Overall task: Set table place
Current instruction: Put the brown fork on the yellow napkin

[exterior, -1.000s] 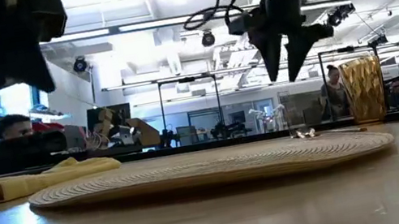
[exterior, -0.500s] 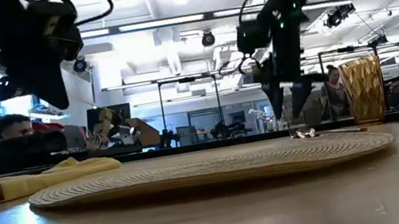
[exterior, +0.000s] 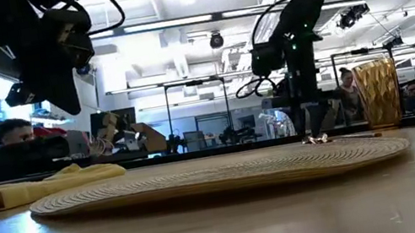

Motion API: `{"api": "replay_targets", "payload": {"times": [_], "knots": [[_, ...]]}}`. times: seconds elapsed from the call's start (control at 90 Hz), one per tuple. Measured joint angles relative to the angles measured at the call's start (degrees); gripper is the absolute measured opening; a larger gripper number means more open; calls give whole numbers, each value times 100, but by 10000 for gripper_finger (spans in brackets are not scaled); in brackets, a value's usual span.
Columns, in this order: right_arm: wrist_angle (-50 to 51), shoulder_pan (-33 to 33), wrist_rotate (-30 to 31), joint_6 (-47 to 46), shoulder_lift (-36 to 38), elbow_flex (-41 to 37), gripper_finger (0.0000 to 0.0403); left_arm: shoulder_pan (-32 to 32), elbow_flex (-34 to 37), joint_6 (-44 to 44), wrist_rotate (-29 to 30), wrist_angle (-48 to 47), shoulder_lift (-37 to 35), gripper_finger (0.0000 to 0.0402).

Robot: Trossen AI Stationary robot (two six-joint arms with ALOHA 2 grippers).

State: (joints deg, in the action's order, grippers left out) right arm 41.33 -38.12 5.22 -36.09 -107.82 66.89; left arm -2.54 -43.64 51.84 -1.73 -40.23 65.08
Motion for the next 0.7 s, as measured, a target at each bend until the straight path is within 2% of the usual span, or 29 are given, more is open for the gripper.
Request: {"api": "replay_targets", "payload": {"times": [0.167,0.389,0.522,0.7], "knots": [[-53,-23,-264,-71,-171,22,106,-99,-1,-198,-117,-9,-31,0],[-163,-22,-529,-138,-217,26,10,-216,-537,-758,-128,-320,-102,0],[45,-50,-703,-202,-211,134,2,-388,-1055,-1162,-230,-329,-185,0],[121,287,-1116,-443,46,499,0,-542,-1790,-1750,-249,-349,-370,0]]}}
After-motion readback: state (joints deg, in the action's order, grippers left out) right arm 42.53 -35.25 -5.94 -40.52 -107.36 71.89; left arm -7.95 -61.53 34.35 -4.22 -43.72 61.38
